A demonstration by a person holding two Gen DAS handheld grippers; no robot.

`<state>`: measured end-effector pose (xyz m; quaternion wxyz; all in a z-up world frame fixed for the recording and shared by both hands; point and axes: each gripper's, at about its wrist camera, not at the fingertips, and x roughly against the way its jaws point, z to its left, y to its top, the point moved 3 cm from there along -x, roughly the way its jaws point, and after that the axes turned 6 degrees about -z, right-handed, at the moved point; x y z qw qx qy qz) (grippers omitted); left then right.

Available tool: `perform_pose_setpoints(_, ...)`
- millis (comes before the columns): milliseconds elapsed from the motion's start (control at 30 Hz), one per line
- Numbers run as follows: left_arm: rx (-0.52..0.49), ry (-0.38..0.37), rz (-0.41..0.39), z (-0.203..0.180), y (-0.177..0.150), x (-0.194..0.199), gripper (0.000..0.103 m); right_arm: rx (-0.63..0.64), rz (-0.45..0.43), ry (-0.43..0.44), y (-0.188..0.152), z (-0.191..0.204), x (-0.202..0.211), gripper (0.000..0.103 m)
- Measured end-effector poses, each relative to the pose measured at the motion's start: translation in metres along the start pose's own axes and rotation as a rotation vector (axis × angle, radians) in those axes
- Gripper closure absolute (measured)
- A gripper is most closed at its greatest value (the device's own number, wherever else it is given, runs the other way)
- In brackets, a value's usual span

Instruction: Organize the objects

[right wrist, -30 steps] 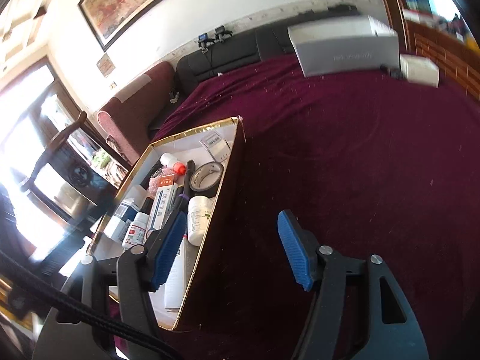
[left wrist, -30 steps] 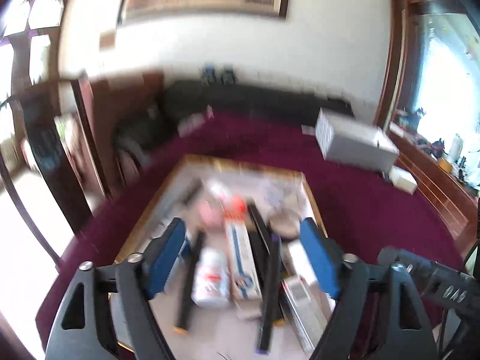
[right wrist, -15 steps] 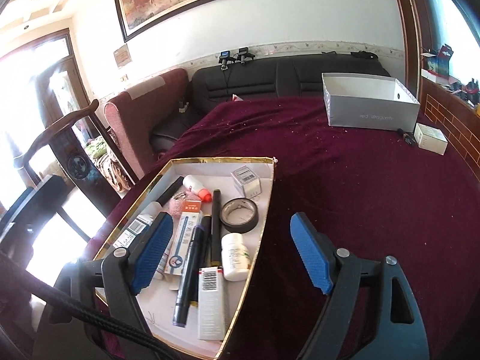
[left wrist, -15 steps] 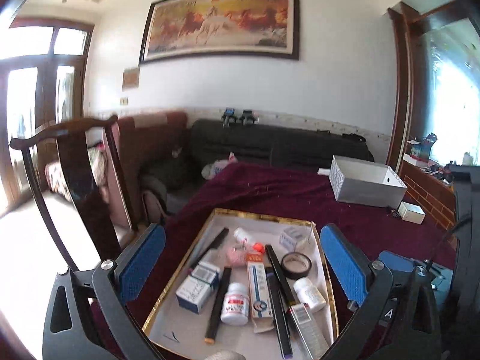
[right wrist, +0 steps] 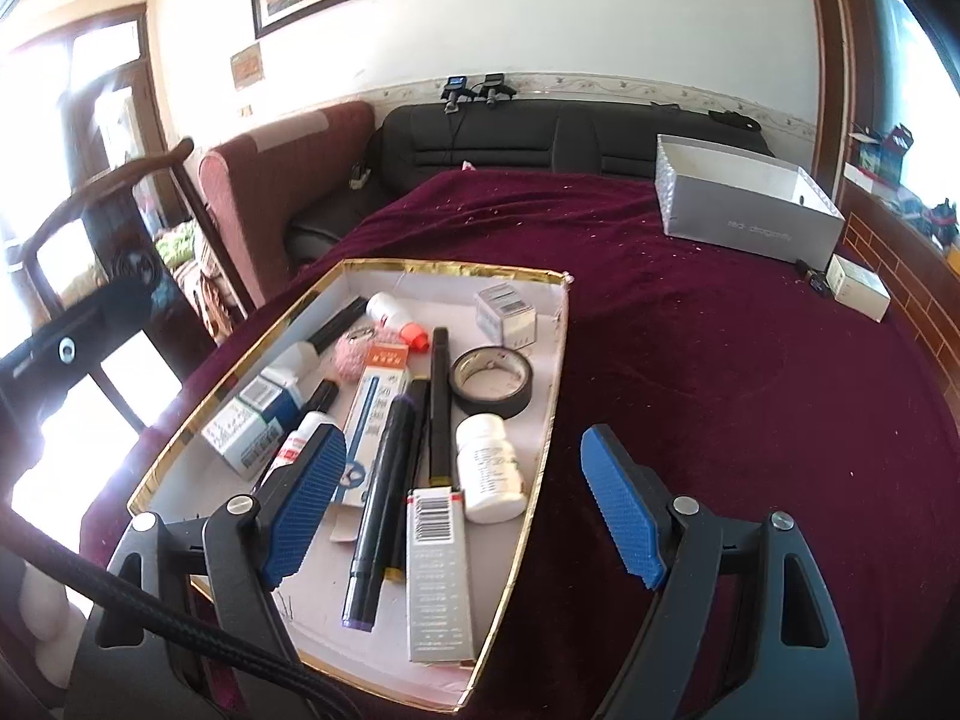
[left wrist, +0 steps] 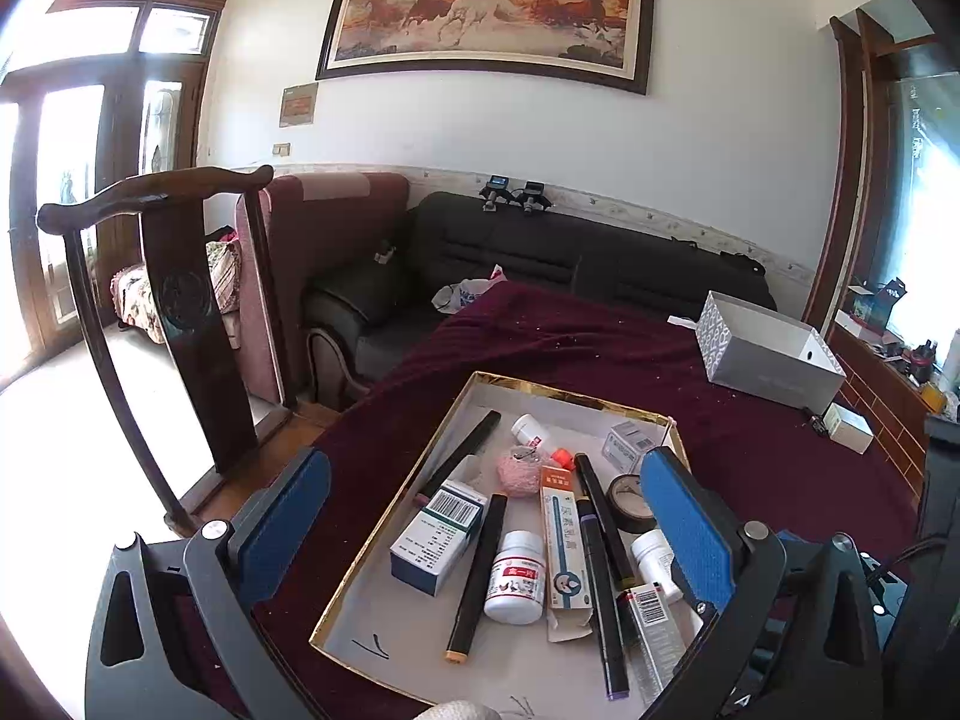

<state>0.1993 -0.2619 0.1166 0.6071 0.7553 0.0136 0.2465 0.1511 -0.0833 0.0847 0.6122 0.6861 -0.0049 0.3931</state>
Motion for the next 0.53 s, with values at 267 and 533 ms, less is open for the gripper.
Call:
perform_pose_setpoints(267, 0.018, 0.043, 0.012, 0.019, -0.005, -0.004, 0.001, 0.058, 0.024, -0.007, -0.007, 0.018, -0.006, 0.022)
perform_pose_setpoints(533, 0.0, 0.138, 0.035, 0.029, -0.01, -0.008, 0.001, 0.09, 0.037, 0.004, -0.01, 0.031, -0.008, 0.022)
